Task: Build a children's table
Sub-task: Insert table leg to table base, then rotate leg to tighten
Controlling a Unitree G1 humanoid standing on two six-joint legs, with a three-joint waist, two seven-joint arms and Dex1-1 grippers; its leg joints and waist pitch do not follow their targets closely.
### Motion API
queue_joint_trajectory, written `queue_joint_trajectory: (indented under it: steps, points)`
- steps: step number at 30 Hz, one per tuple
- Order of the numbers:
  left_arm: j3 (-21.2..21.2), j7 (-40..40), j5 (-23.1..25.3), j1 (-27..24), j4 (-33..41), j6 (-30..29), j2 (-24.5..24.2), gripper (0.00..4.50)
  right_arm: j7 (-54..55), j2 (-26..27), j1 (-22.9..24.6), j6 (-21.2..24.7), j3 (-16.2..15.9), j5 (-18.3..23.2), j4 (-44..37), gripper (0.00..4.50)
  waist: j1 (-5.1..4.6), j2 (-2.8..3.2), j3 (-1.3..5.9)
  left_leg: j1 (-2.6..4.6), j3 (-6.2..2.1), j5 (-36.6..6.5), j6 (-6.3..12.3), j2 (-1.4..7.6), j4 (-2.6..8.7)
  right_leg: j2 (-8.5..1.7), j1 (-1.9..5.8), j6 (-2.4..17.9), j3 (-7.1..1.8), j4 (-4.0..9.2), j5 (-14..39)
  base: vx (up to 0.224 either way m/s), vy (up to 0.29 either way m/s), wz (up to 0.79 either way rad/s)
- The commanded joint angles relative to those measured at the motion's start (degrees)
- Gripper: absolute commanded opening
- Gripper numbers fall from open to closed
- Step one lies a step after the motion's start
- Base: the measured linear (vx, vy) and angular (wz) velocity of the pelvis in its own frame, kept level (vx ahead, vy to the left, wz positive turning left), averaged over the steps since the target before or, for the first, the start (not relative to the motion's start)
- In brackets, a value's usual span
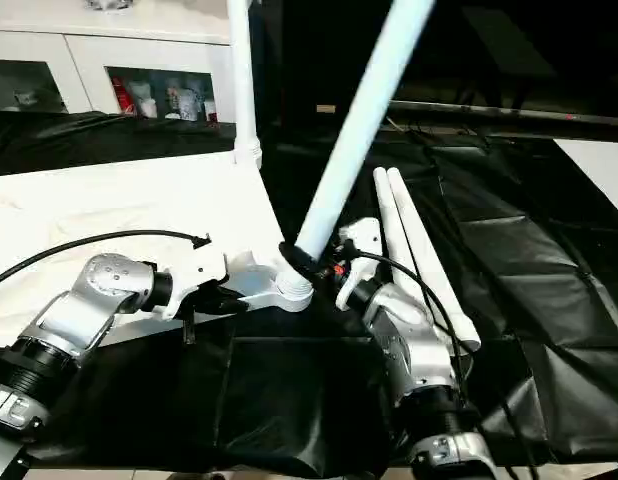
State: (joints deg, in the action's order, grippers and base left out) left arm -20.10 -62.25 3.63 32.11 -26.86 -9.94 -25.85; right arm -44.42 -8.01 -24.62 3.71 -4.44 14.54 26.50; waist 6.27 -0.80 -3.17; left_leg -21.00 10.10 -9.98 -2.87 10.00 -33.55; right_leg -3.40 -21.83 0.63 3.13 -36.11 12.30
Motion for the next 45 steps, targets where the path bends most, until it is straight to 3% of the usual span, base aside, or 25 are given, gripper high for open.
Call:
queue_joint_trajectory:
  steps: [1, 9, 14, 17, 20, 24, 26, 28, 30, 31, 33, 34, 36, 38, 39, 40, 41, 42, 43, 44, 45]
  points:
    - [-0.51, 0.41, 1.84, 1.91, -0.51, 1.33, -0.78, 0.00, -1.89, -0.94, 1.21, 4.56, -3.30, -3.48, 3.72, 1.89, -0.30, 0.88, 2.78, 1.25, -1.86, -21.45, -2.54, 3.65, 4.94, -5.84, 0.94, 9.73, -3.47, 6.17, 22.49, 0.000, 0.000, 0.00]
    - [-0.82, 0.65, 1.85, 2.15, -0.64, 1.53, 0.03, 0.00, -7.37, -3.61, -1.12, 7.55, -6.62, -4.63, 5.83, 1.89, -0.26, 0.70, 2.91, 1.23, -1.70, -19.88, -2.02, 3.76, 4.89, -5.67, 1.01, 10.63, -3.47, 5.88, 19.19, 0.000, 0.000, 0.00]
    - [-0.95, 0.74, 1.82, 2.32, -1.02, 2.17, 0.38, 0.00, -9.03, -4.59, -1.13, 6.71, -6.74, -5.28, 8.58, 1.89, -0.09, 0.43, 2.82, 1.19, -1.69, -20.00, -1.78, 3.77, 4.88, -5.85, 1.01, 10.42, -3.48, 6.06, 20.56, 0.000, 0.000, 0.00]
    - [-1.22, -3.17, 0.01, 1.30, 0.82, 3.28, -0.23, 0.00, -12.13, -5.39, -0.59, 5.77, -7.60, -5.48, 10.22, 1.89, -0.04, 0.32, 2.89, 1.22, -1.77, -20.45, -1.78, 3.83, 4.95, -5.94, 1.01, 10.25, -3.47, 6.16, 21.05, 0.000, 0.000, 0.00]
    - [-1.98, -8.42, -1.99, -0.36, 3.89, 2.36, -1.87, 0.00, -13.74, -6.08, -0.19, 3.96, -8.82, -6.50, 11.04, 1.89, -0.09, 0.45, 3.00, 1.10, -1.80, -20.30, -1.84, 3.96, 5.16, -5.78, 1.05, 10.68, -3.44, 5.81, 18.37, 0.000, 0.000, 0.00]
    - [-1.94, -7.11, -1.23, -0.01, 3.12, 1.98, -1.54, 0.00, -12.58, -5.69, -0.84, 3.61, -8.10, -6.77, 12.28, 1.89, -0.38, 0.34, 3.13, 1.25, -1.79, -21.05, -2.29, 3.95, 5.30, -5.58, 1.12, 11.53, -3.31, 5.56, 15.99, 0.000, 0.000, 0.00]
    - [-1.54, -3.83, 0.16, 1.26, 0.69, 1.73, -0.37, 0.00, -8.29, -4.71, -2.03, 3.66, -6.74, -7.32, 14.47, 1.89, -0.46, 0.09, 3.00, 1.36, -1.75, -22.13, -2.36, 3.88, 5.24, -5.76, 1.03, 11.40, -3.37, 5.85, 18.04, 0.000, 0.000, 0.00]
    - [-0.96, -0.73, 1.21, 2.33, -1.23, 0.39, 0.86, 0.00, -1.99, -3.45, -3.61, 3.04, -5.10, -8.46, 17.79, 1.89, -0.64, 0.02, 2.41, 1.96, -1.97, -26.18, -3.34, 3.73, 5.19, -6.14, 0.28, 9.94, -3.38, 6.73, 27.27, 0.000, 0.000, 0.00]
    - [-0.62, 0.18, 1.21, 2.63, -1.68, -0.41, 1.40, 0.00, 1.15, -2.74, -4.41, 2.99, -4.08, -8.72, 19.40, 1.89, -0.83, 0.01, 2.04, 2.65, -2.41, -30.11, -3.86, 3.52, 5.08, -6.37, -0.16, 7.60, -3.04, 7.71, 35.42, -0.030, 0.000, -0.02]
    - [0.33, 3.09, 1.03, 3.39, -2.36, -4.05, 2.92, 0.00, 8.49, -0.66, -6.23, 3.75, -1.64, -8.32, 22.51, 1.89, -1.22, 0.12, 1.90, 3.06, -3.13, -33.59, -4.35, 3.47, 5.15, -6.63, -0.27, 4.55, -2.43, 8.61, 42.32, 0.000, 0.000, 0.00]
    - [0.46, 3.97, 1.14, 3.60, -2.57, -5.12, 3.35, 0.00, 10.53, -0.07, -6.69, 3.88, -1.13, -8.23, 23.23, 1.89, -2.08, 0.50, 2.07, 2.78, -3.93, -36.48, -5.22, 3.64, 5.91, -6.31, 0.58, 4.29, -1.30, 8.60, 39.78, -0.026, 0.014, -0.08]
    - [0.77, 6.68, 1.78, 4.18, -3.27, -7.87, 4.55, 0.00, 15.85, 1.56, -8.10, 4.81, 0.29, -7.79, 25.21, 1.89, -2.45, 1.01, 2.14, 2.48, -4.28, -38.39, -5.71, 3.76, 6.45, -6.10, 1.04, 4.46, -0.81, 8.49, 36.99, -0.056, 0.044, -0.22]
    - [1.18, 8.67, 2.06, 4.58, -3.84, -9.62, 5.47, 0.00, 19.37, 2.54, -9.05, 5.24, 1.18, -7.54, 26.49, 1.89, -2.91, 1.37, 2.18, 2.42, -4.61, -41.63, -6.17, 3.85, 6.97, -5.82, 1.44, 5.06, -0.13, 8.41, 33.03, -0.054, 0.045, -0.20]
    - [3.04, 15.24, 2.57, 5.82, -5.94, -13.97, 8.46, 0.00, 26.57, 4.59, -11.42, 5.50, 2.82, -6.90, 29.83, 1.89, -3.37, 1.64, 1.77, 2.90, -4.55, -44.80, -6.29, 3.82, 7.31, -5.55, 1.03, 5.33, 0.64, 8.69, 31.86, 0.000, 0.000, 0.00]
    - [3.82, 18.26, 2.76, 6.36, -6.82, -15.92, 10.03, 0.00, 30.25, 5.54, -12.60, 5.36, 3.36, -6.82, 31.39, 1.88, -3.55, 1.55, 1.48, 3.60, -4.27, -47.26, -6.30, 3.77, 7.33, -5.27, 0.53, 4.84, 1.32, 9.12, 32.96, -0.051, 0.023, -0.05]
    - [3.82, 18.26, 2.76, 6.36, -6.82, -15.92, 10.03, 0.00, 30.25, 5.54, -12.60, 5.36, 3.36, -6.82, 31.39, 1.88, -3.71, 1.60, 1.48, 3.79, -4.09, -47.97, -6.33, 3.69, 7.34, -5.03, 0.55, 4.52, 1.75, 9.09, 33.36, -0.058, 0.018, -0.02]
    - [4.90, 23.68, 3.20, 7.31, -8.02, -18.40, 13.75, 0.00, 35.44, 7.71, -15.21, 4.75, 3.86, -6.65, 34.48, 1.88, -3.70, 1.11, 1.30, 2.90, -3.69, -49.66, -5.90, 3.98, 8.61, -4.12, 1.57, 3.77, 2.99, 7.98, 33.41, -0.058, 0.018, -0.02]
    - [4.99, 25.14, 3.44, 7.54, -8.18, -18.89, 14.94, 0.00, 37.10, 8.33, -16.03, 4.47, 3.72, -6.94, 35.33, 1.88, -1.10, 2.22, 1.05, -4.56, -1.60, -54.97, -6.32, 5.85, 15.50, -1.56, 7.44, 3.94, 3.17, -5.21, 23.06, -0.115, 0.005, 0.00]
    - [5.11, 27.59, 3.62, 7.88, -8.21, -19.90, 16.78, 0.00, 38.34, 9.50, -17.31, 3.88, 3.78, -7.30, 36.83, 1.88, 4.35, 2.06, 1.79, -5.86, 4.52, -49.98, -5.18, 3.89, 15.80, 0.21, 6.46, 3.32, 1.98, -8.34, 14.50, -0.102, -0.038, 0.20]
    - [5.14, 28.22, 3.62, 7.95, -8.19, -20.22, 17.22, 0.00, 38.49, 9.81, -17.64, 3.70, 3.84, -7.37, 37.27, 1.88, 1.27, -1.24, 2.75, -1.49, 4.26, -39.82, -3.26, 3.17, 12.91, -1.47, 4.64, 2.11, -1.66, -5.63, 24.94, -0.102, -0.038, 0.20]
    - [5.11, 28.55, 3.66, 7.95, -7.95, -20.57, 17.53, 0.00, 38.87, 9.96, -17.94, 3.48, 3.40, -7.94, 37.50, 1.88, 0.93, -4.74, 1.21, 7.86, -0.42, -15.62, -2.03, 0.35, -5.75, -8.51, -8.13, -2.59, -4.88, 12.10, 64.42, 0.027, -0.167, 0.24]
